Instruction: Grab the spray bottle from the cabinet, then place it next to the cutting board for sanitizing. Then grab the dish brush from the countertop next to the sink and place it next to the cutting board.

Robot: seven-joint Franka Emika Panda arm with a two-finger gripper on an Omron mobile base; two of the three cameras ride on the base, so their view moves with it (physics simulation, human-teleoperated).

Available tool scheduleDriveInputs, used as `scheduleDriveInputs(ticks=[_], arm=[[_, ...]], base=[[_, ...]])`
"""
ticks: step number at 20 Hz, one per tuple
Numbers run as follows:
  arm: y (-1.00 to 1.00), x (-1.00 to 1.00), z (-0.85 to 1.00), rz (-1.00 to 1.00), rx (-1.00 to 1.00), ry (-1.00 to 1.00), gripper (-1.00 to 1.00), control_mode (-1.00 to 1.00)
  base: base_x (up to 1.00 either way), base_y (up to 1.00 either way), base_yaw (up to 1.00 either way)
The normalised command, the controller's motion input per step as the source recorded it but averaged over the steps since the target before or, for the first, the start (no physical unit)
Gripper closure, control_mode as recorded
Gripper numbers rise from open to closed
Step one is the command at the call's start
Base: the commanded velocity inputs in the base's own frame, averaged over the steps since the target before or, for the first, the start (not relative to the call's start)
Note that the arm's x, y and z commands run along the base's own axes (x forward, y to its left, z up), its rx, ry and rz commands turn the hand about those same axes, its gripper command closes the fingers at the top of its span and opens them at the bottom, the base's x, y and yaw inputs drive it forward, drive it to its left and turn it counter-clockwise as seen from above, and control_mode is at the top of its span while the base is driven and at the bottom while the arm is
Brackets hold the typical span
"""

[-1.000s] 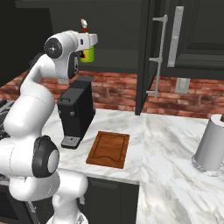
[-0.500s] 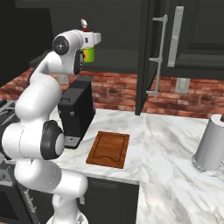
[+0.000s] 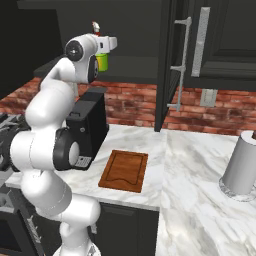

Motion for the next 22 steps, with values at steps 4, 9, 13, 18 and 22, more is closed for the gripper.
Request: scheduleDriveInputs(ticks=[4,9,13,18,22], arm=[[0.05,0.19,-0.02,0.0,0.0,0.0,1.0,-1.0],[0.0,-0.04,0.0,-0.01,0.03,0.0,1.0,-1.0],[-0.03,-0.26,0.0,-0.12,0.19,0.07,1.0,-1.0],[-0.12,-0.49,0.0,-0.18,0.24,0.08,1.0,-1.0],[-0.05,-0.92,0.0,-0.15,0.19,0.0,1.0,-1.0]], base=[[0.0,0.0,0.0],[0.0,0.0,0.0],[0.0,0.0,0.0],[0.0,0.0,0.0],[0.0,0.0,0.0]])
